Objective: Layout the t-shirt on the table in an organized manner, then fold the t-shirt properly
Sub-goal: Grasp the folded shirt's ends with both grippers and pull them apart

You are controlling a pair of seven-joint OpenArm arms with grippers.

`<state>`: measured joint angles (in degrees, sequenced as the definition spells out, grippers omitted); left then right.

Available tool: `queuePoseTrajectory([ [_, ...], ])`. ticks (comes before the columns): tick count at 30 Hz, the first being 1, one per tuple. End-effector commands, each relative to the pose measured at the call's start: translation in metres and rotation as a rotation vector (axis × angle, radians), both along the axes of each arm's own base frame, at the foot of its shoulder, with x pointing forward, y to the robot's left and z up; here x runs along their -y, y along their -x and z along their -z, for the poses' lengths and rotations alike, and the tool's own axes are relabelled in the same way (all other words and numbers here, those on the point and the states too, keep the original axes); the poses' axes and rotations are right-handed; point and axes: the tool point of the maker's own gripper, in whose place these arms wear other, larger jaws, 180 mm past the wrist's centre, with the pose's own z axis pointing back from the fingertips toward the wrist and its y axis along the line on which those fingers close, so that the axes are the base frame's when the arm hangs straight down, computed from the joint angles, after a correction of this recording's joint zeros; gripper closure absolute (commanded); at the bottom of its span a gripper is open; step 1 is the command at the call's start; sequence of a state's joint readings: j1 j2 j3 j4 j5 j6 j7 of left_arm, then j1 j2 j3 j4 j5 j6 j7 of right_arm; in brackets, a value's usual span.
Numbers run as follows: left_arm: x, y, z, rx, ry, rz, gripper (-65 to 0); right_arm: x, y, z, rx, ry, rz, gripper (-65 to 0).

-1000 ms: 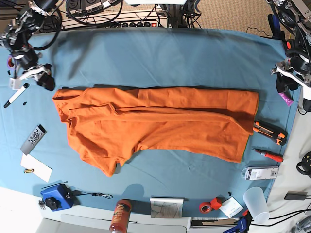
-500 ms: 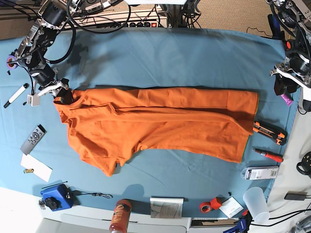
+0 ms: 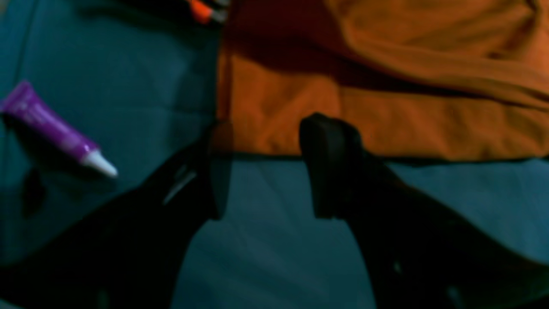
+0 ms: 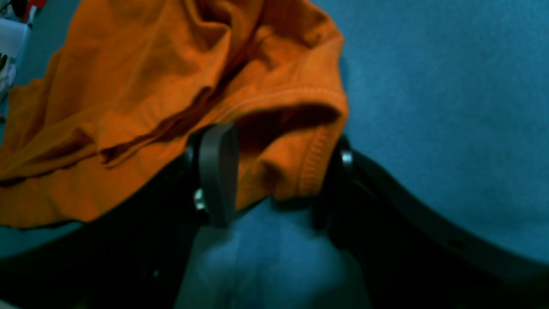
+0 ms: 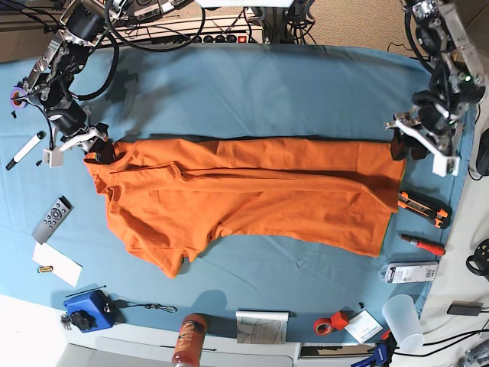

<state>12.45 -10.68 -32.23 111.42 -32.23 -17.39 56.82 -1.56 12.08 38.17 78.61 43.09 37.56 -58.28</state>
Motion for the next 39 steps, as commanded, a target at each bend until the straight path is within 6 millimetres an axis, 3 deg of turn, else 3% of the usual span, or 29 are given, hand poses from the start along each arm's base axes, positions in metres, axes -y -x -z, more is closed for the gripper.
queuePoseTrajectory([
  [1, -0.004, -0.009, -0.012, 0.047, -0.023, -0.013, -29.7, 0.005, -0.005, -0.01, 0.021, 0.022, -0.008, -29.2],
  [4, -0.017, -0.014, -0.008, 0.046, -0.041, -0.104, -29.7, 0.006, -0.005, -0.01, 0.02, 0.022, -0.009, -29.2],
  [8, -0.026, -0.013, 0.02, -0.031, -0.005, -0.151, -29.7, 0.005, -0.005, -0.01, 0.019, 0.022, -0.009, -29.2],
  [16, -0.007, -0.026, 0.061, -0.126, 0.201, -0.118, -29.7, 0.004, -0.002, -0.007, -0.002, 0.021, -0.019, -29.2],
  [21, 0.01, -0.029, 0.071, -0.15, 0.318, -0.074, -29.5, 0.004, -0.001, -0.006, -0.005, 0.021, -0.02, -28.9],
  [22, 0.01, -0.028, 0.072, -0.153, 0.323, -0.079, -27.9, 0.004, -0.001, -0.006, -0.005, 0.021, -0.02, -27.2],
  [24, 0.01, -0.025, 0.074, -0.18, 0.325, -0.084, -20.8, 0.004, 0.0, -0.005, -0.01, 0.02, -0.022, -17.1],
  [26, 0.008, -0.022, 0.076, -0.196, 0.326, -0.089, -10.2, 0.003, 0.001, -0.004, -0.022, 0.02, -0.027, -3.5],
  [27, 0.007, -0.021, 0.076, -0.204, 0.327, -0.092, -4.5, 0.003, 0.001, -0.004, -0.023, 0.02, -0.028, 0.0],
  [28, 0.005, -0.019, 0.077, -0.213, 0.329, -0.095, 0.0, 0.003, 0.001, -0.004, -0.023, 0.021, -0.027, 0.0],
  [32, 0.0, -0.006, 0.079, -0.27, 0.364, -0.105, 0.0, 0.01, 0.002, -0.009, -0.011, 0.034, -0.013, 0.0],
  [39, -0.017, 0.006, 0.074, -0.253, 0.423, -0.147, 0.0, 0.045, 0.006, -0.051, 0.092, 0.124, 0.068, 0.0],
])
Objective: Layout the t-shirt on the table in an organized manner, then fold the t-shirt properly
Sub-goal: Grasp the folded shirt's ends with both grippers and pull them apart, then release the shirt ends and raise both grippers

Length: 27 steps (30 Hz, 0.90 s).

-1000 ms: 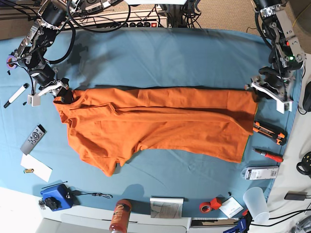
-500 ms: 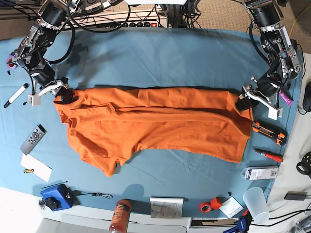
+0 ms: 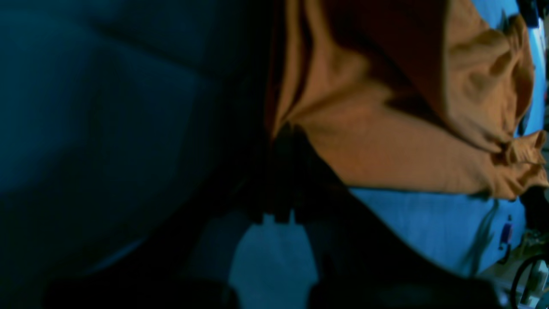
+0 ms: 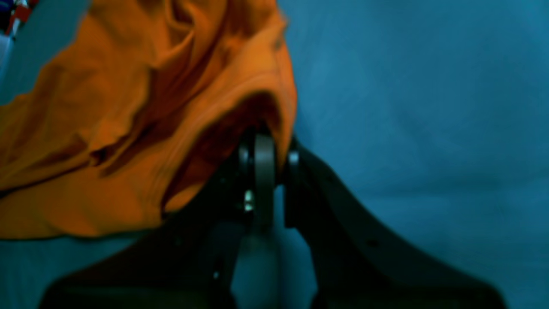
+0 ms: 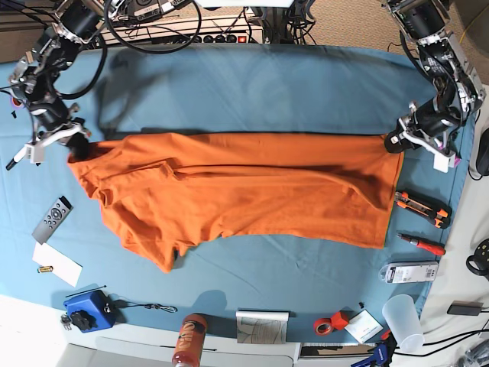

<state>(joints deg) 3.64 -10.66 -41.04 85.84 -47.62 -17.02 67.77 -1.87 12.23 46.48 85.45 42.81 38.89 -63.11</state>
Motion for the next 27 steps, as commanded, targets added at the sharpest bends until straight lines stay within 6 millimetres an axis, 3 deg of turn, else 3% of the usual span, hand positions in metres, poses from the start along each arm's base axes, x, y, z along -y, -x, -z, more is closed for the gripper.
queuePoseTrajectory([
  [1, -0.009, 0.004, 0.0, -0.019, -0.026, -0.003, 0.0, 0.01, -0.005, -0.018, 0.046, 0.032, 0.006, 0.0],
  [7, 0.001, 0.026, 0.003, -0.026, -0.005, 0.053, 0.0, 0.017, 0.02, -0.01, -0.011, 0.023, -0.011, 0.0],
  [14, -0.002, 0.059, -0.001, -0.045, -0.078, 0.078, 0.0, 0.037, 0.044, -0.009, -0.03, 0.024, 0.051, 0.0],
  [19, -0.002, 0.065, -0.003, -0.047, -0.092, 0.084, 0.0, 0.043, 0.047, -0.012, -0.021, 0.028, 0.075, 0.0],
  [23, 0.0, 0.065, -0.005, -0.036, -0.081, 0.09, 0.0, 0.036, 0.049, -0.009, -0.038, 0.005, 0.042, 0.0],
  [25, 0.004, 0.064, -0.007, -0.009, -0.082, 0.119, -9.6, 0.03, 0.05, -0.008, -0.049, -0.023, 0.018, 0.0],
  [27, 0.007, 0.062, -0.011, 0.019, -0.076, 0.142, -21.1, 0.025, 0.051, -0.01, -0.044, -0.046, 0.004, -11.5],
])
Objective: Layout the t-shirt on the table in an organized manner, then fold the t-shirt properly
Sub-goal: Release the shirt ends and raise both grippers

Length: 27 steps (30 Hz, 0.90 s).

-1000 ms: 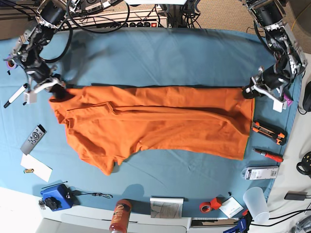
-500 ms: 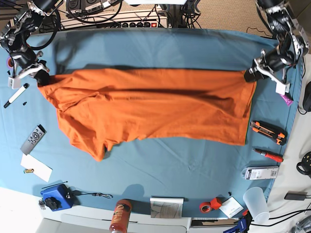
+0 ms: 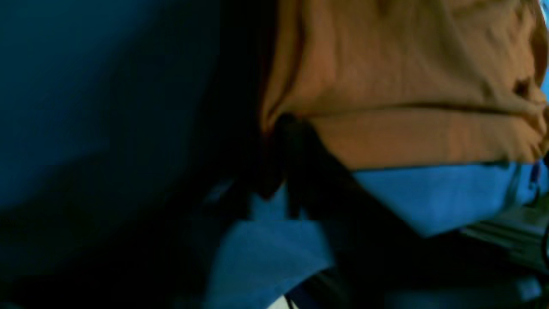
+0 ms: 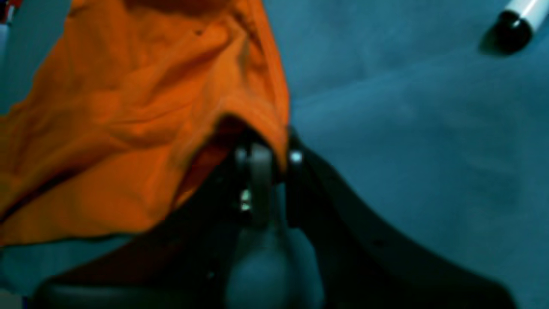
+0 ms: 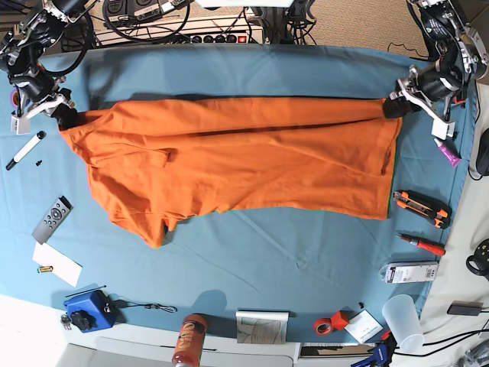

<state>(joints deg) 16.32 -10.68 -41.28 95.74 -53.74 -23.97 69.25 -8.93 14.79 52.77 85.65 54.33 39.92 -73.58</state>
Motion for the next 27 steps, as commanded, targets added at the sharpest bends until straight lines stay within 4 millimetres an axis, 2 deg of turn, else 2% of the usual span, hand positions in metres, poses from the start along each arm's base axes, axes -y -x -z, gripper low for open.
queuePoseTrajectory([
  [1, -0.005, 0.0, -0.005, 0.004, -0.027, 0.015, -24.9, 0.008, -0.008, -0.02, 0.065, 0.021, 0.0, -16.0],
  [2, -0.003, 0.0, -0.007, 0.006, -0.023, 0.022, -27.0, 0.008, -0.008, -0.023, 0.079, 0.012, -0.003, -17.9],
  [6, 0.002, -0.003, -0.027, 0.05, -0.056, 0.066, -27.3, 0.011, -0.007, -0.041, 0.104, -0.016, -0.044, -18.0],
  [9, -0.001, -0.003, -0.052, 0.125, -0.14, 0.097, -27.3, 0.026, -0.006, -0.063, 0.189, -0.028, 0.003, -18.0],
  [13, -0.016, -0.011, -0.095, 0.265, -0.269, 0.055, -27.3, 0.042, -0.004, -0.085, 0.288, -0.031, 0.064, -18.0],
  [18, -0.035, -0.026, -0.139, 0.436, -0.414, -0.024, -27.3, 0.046, -0.013, -0.098, 0.299, 0.008, 0.027, -18.0],
  [22, -0.044, -0.033, -0.15, 0.497, -0.467, -0.066, -27.3, 0.05, -0.031, -0.103, 0.293, 0.088, 0.0, -18.3],
  [23, -0.046, -0.034, -0.15, 0.502, -0.483, -0.069, -27.3, 0.05, -0.038, -0.102, 0.274, 0.122, -0.014, -20.2],
  [25, -0.046, -0.035, -0.148, 0.491, -0.498, -0.067, -27.3, 0.044, -0.056, -0.099, 0.225, 0.181, -0.068, -25.5],
  [27, -0.044, -0.036, -0.145, 0.476, -0.494, -0.071, -27.3, 0.034, -0.08, -0.102, 0.219, 0.232, -0.125, -26.2],
])
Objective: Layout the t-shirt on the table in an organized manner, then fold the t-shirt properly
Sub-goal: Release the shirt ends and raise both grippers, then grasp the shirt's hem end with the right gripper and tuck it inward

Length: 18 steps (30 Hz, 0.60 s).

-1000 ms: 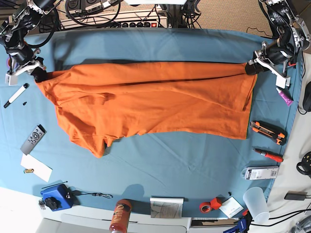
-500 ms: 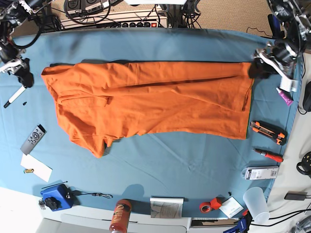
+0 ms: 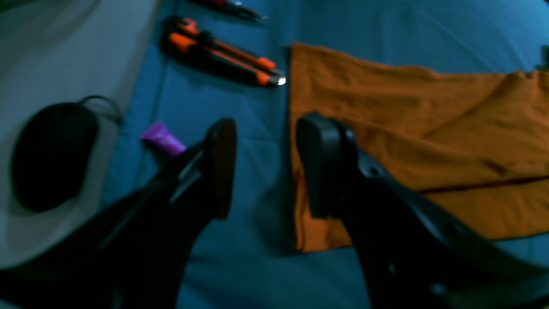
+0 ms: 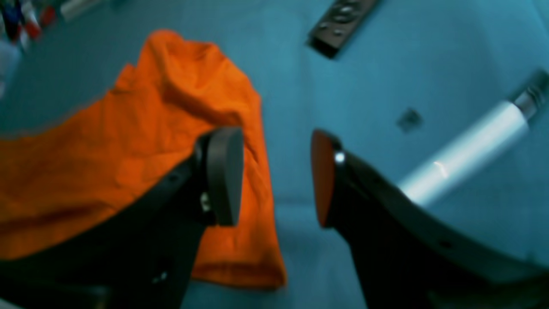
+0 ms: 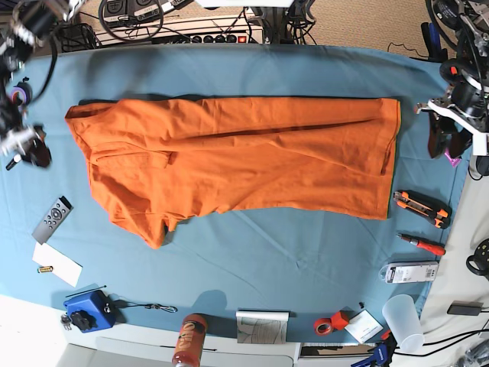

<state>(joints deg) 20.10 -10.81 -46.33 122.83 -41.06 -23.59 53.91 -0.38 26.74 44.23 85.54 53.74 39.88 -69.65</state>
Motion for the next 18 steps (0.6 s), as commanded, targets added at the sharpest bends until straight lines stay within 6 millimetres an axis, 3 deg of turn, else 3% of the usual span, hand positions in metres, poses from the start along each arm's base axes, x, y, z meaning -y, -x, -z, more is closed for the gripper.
queuePoseTrajectory([
  [1, 0.001, -0.005, -0.01, 0.037, -0.015, 0.007, -27.3, 0.0, -0.021, -0.029, 0.087, 0.051, -0.026, -26.2],
  [5, 0.011, -0.007, -0.002, 0.009, -0.031, 0.034, -27.3, -0.025, -0.078, -0.048, 0.134, 0.224, -0.105, -26.2],
  [8, 0.016, -0.009, 0.0, 0.005, -0.029, 0.049, -27.3, -0.04, -0.117, -0.047, 0.119, 0.317, -0.123, -26.2],
  [13, 0.016, -0.008, 0.0, 0.004, -0.03, 0.049, -27.3, -0.064, -0.163, -0.01, 0.016, 0.348, -0.186, -26.2],
  [18, 0.016, -0.008, 0.0, 0.004, -0.029, 0.049, -27.3, -0.082, -0.179, 0.041, -0.13, 0.288, -0.225, -26.2],
])
